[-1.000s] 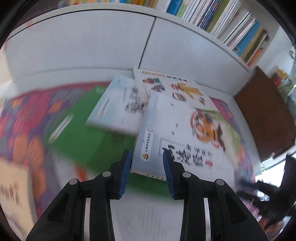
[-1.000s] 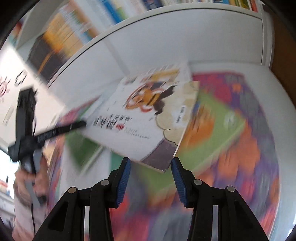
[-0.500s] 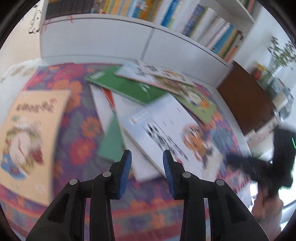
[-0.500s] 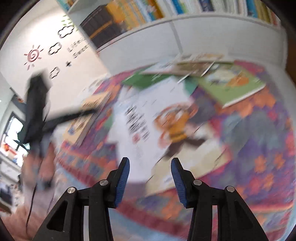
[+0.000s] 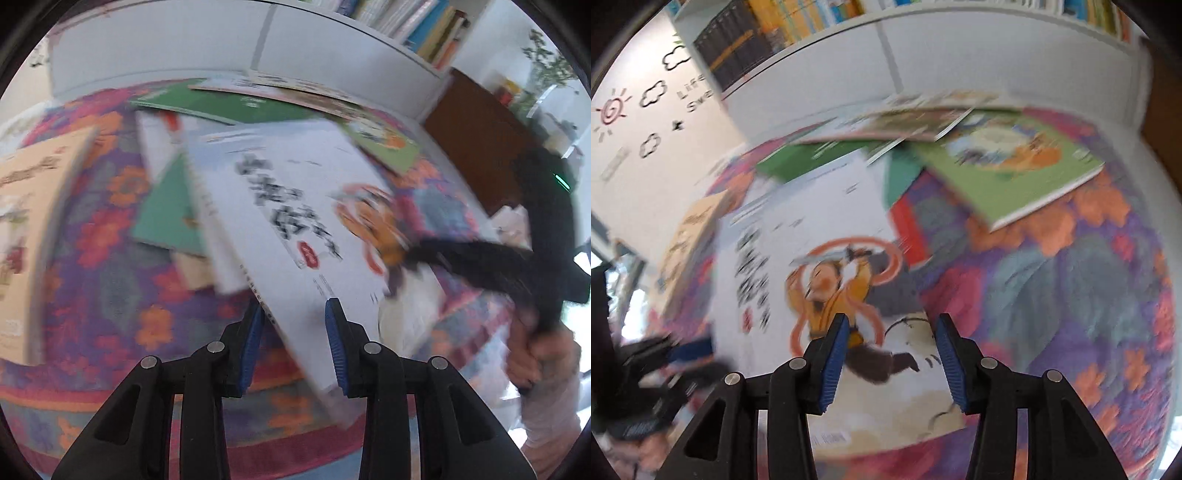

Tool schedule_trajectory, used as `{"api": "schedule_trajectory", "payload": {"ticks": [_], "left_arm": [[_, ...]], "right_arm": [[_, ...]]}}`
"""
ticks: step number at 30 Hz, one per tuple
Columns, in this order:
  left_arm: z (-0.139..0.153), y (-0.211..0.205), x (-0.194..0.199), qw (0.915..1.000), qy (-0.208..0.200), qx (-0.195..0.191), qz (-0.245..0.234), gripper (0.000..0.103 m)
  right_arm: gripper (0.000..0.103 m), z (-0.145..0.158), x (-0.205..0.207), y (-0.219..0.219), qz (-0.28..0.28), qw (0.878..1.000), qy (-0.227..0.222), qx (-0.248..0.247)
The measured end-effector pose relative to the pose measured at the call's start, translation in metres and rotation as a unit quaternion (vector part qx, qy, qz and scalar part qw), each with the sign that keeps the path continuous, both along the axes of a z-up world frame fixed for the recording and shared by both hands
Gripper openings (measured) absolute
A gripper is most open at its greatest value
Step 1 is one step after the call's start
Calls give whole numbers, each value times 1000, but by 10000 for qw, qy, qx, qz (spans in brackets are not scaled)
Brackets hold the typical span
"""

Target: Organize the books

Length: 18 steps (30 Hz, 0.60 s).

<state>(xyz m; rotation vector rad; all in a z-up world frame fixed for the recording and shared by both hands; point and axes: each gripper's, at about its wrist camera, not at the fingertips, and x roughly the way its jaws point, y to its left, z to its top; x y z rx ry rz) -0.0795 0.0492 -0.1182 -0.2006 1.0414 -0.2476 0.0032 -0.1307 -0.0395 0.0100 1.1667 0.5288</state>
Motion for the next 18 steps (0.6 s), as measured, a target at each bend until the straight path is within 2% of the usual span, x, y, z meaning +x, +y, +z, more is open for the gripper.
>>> {"api": "schedule_trajectory", "payload": {"ticks": [2, 4, 6, 8, 10, 14, 18], "left_arm": [[-2, 14, -1, 10000, 30, -31, 61, 31], [-5, 25, -1, 9996, 132, -217, 85, 31], [-9, 35, 4, 9985, 235, -487, 116, 31], [-11, 39, 4, 9975, 272, -638, 98, 31], [-14, 40, 4, 9967, 284, -754, 50, 32], [-21, 50, 11, 9914, 393, -1249, 32, 32], [-23, 50, 13, 9904, 366, -1332, 32, 32]], "right_arm": [[48, 0, -18, 5, 303, 9992, 236, 113], [48, -1, -37, 14, 780, 9960, 409, 113], [48, -5, -44, 18, 938, 9942, 505, 160], [48, -12, -39, 16, 858, 9941, 620, 243], [48, -16, -30, 12, 743, 9931, 713, 553], [48, -26, -11, 3, 573, 9857, 952, 1269], [45, -30, -6, -2, 578, 9809, 877, 1636]]}}
